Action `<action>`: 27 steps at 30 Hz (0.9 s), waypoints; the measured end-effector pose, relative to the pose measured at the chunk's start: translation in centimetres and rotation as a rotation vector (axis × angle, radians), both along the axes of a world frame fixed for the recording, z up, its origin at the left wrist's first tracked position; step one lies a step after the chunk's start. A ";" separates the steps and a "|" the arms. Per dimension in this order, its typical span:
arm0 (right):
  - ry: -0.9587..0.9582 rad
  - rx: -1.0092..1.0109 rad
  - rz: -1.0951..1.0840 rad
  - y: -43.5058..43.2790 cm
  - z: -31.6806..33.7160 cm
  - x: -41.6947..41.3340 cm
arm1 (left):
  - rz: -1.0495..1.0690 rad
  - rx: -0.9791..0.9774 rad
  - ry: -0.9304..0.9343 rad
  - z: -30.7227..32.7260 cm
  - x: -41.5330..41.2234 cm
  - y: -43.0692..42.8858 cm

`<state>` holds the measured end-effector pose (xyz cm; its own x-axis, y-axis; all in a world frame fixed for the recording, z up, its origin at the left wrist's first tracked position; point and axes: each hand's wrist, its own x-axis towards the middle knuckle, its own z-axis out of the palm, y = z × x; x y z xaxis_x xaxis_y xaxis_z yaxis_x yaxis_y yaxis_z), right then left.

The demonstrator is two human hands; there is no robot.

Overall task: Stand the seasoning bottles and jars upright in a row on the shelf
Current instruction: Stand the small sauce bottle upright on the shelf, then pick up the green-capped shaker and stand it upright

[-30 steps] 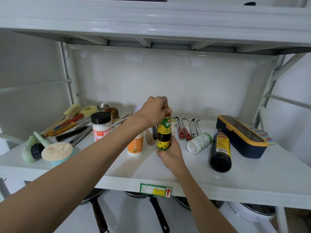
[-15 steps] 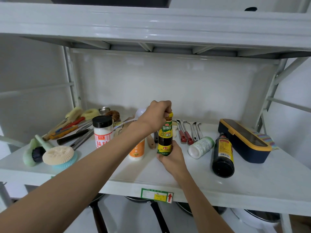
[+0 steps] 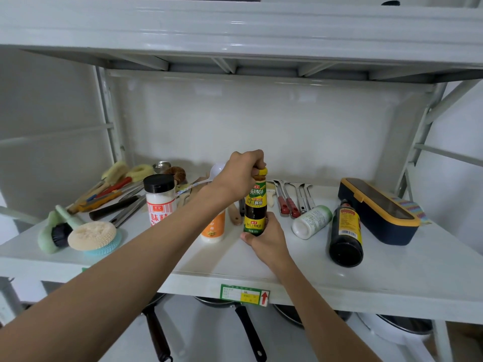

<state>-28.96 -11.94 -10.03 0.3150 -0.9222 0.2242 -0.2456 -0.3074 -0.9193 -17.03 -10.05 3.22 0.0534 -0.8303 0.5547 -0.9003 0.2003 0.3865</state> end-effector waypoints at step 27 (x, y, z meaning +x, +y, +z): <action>0.380 -0.189 -0.214 -6.7 10.1 -12.6 | -0.027 -0.089 0.137 1.3 -4.3 3.8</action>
